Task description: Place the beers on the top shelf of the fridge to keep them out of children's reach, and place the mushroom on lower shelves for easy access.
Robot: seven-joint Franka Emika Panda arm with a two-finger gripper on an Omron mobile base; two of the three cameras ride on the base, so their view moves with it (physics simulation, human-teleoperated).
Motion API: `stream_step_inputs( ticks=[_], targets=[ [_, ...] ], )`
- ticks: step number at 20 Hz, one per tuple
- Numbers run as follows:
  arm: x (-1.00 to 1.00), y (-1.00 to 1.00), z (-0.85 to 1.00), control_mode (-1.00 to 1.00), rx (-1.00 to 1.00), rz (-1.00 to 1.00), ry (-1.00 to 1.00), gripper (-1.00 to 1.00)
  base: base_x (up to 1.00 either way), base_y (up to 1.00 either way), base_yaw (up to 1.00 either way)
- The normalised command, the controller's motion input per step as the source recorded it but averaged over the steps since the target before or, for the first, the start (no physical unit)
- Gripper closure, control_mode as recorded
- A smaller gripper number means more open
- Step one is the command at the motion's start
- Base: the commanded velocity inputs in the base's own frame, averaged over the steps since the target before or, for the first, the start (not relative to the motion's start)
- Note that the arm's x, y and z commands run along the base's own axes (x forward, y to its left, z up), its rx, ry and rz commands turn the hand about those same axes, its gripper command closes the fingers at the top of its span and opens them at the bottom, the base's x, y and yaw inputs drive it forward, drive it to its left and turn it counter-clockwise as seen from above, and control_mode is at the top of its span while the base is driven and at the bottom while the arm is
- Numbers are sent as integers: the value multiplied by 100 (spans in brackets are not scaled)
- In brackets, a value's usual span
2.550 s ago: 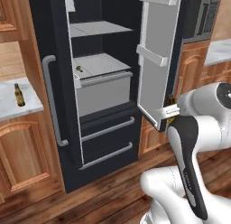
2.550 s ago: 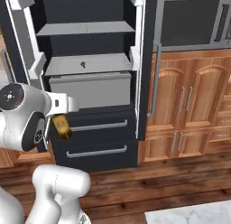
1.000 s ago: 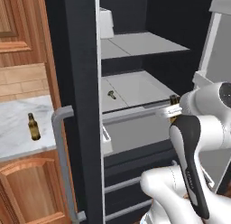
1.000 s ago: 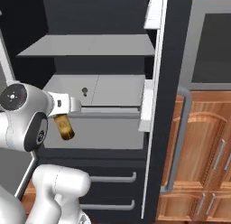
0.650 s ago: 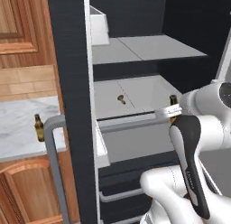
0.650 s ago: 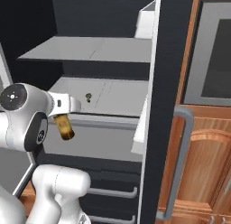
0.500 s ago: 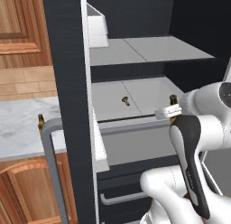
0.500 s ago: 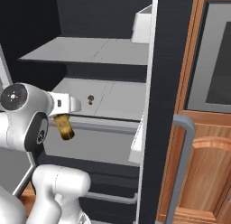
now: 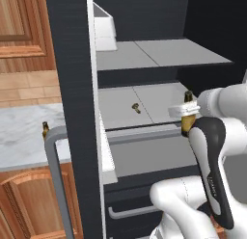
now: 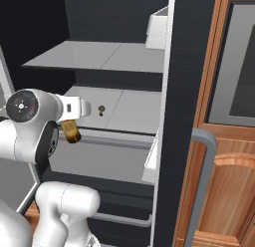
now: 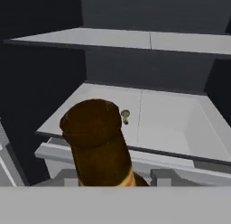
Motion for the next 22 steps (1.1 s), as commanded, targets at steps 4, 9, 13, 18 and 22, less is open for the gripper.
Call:
stream_step_inputs(
  ticks=[4, 9, 13, 18, 22],
  targets=[
    [15, 18, 71, -100, 2, -13, -17, 100, 0, 0, 0],
    [10, 11, 66, -100, 7, -11, -29, 100, 0, 0, 0],
    [24, 0, 65, -100, 10, -9, -24, 100, 0, 0, 0],
    [39, -19, 71, -100, 6, -7, -7, 100, 0, 0, 0],
    [39, -32, 65, -100, 6, -1, 0, 100, 0, 0, 0]
  ],
)
